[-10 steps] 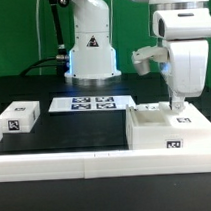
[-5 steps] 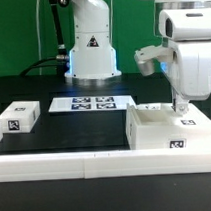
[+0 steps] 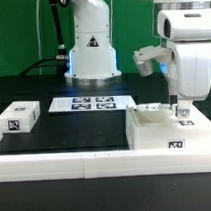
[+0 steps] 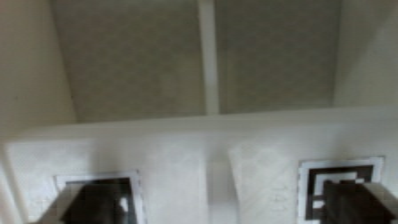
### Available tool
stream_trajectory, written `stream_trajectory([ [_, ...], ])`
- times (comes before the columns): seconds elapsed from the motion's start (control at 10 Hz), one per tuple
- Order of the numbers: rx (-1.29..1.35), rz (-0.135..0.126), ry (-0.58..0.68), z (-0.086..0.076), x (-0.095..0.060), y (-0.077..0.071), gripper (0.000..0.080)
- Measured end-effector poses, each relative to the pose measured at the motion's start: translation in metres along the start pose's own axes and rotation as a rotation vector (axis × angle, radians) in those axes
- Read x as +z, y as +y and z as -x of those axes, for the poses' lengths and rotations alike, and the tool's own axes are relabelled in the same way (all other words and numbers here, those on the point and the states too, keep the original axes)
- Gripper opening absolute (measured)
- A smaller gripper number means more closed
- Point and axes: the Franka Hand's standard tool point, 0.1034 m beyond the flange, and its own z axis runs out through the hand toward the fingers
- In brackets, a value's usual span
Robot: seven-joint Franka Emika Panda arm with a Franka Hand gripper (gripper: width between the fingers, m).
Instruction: Assemble cabinet
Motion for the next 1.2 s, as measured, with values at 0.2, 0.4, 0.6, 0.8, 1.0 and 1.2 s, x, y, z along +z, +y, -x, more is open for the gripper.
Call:
stream_trajectory([
  [0.2,0.0,0.0,0.0,0.0,0.0,0.0,0.0697],
  [0.4,0.0,0.0,0.0,0.0,0.0,0.0,0.0776],
  [0.6,0.02,-0.005,-0.007,-0.001,-0.007,-0.006,0.0798],
  [0.8,0.02,-0.006,-0.019,0.002,-0.021,-0.025,0.0797],
  [1.0,0.023,-0.009,-0.029,0.004,-0.029,-0.055,0.0797],
  [1.2,0.04,-0.018,-0.03,0.008,-0.022,-0.085,0.0797],
])
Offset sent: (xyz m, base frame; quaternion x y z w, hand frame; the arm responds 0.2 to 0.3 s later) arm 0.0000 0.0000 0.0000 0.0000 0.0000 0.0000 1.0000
